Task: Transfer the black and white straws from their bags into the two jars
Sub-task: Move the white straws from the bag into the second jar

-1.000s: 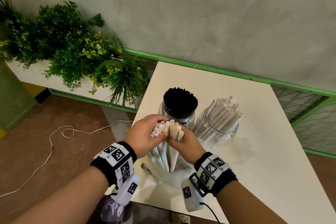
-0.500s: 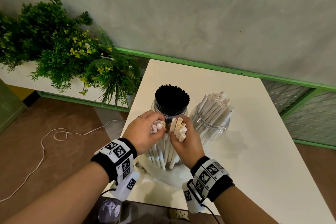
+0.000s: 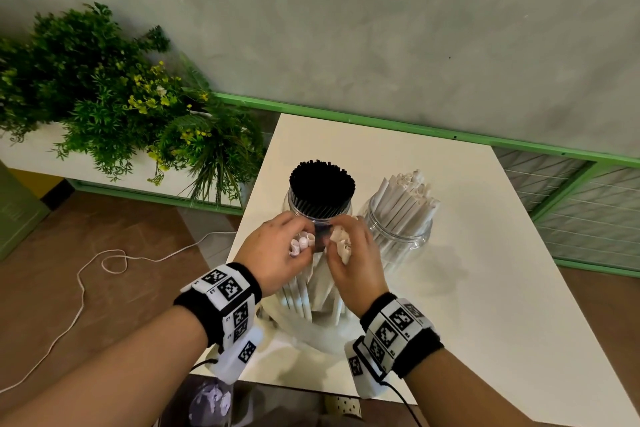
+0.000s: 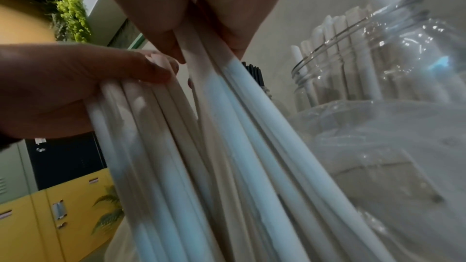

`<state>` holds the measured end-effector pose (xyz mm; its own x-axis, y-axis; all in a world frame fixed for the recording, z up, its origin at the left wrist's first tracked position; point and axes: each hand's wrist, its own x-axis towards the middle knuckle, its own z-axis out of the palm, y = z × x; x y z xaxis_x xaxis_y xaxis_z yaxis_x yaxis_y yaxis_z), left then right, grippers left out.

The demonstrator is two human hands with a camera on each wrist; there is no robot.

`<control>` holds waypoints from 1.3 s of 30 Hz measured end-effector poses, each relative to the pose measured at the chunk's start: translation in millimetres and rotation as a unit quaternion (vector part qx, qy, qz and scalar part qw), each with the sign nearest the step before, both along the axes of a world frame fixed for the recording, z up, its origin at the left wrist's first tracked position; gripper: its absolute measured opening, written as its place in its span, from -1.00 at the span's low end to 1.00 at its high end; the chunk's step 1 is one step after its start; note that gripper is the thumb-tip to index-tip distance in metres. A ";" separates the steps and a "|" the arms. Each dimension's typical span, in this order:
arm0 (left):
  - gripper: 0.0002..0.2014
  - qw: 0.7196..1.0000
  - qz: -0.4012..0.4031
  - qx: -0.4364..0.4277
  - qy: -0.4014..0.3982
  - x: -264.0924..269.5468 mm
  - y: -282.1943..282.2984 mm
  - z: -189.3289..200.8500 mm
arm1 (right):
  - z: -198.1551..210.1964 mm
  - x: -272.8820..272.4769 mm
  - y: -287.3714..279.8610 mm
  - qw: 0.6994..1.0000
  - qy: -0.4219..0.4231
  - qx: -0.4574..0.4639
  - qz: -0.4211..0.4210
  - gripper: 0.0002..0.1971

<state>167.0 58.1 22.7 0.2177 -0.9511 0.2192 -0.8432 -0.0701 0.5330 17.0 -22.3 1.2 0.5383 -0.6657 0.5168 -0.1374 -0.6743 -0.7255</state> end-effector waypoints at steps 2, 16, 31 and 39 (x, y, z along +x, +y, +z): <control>-0.54 1.000 0.002 -0.004 -0.003 1.1 0.5 -1.0 | 5.6 -6.3 -2.3 1.000 -0.005 -0.001 -0.009 -0.50; -0.60 1.000 -0.006 -0.010 0.009 -2.0 -7.1 0.2 | 77.5 -33.1 -34.4 0.976 -0.185 0.099 -0.061 -0.58; -0.62 1.000 0.007 -0.012 0.018 -1.8 -3.1 -1.1 | 108.1 -56.1 -91.9 0.953 -0.245 -0.004 -0.180 -0.65; -0.62 1.000 0.008 -0.007 0.019 -2.2 -3.4 2.3 | 75.8 -47.2 -93.8 0.963 -0.208 -0.029 -0.167 -0.61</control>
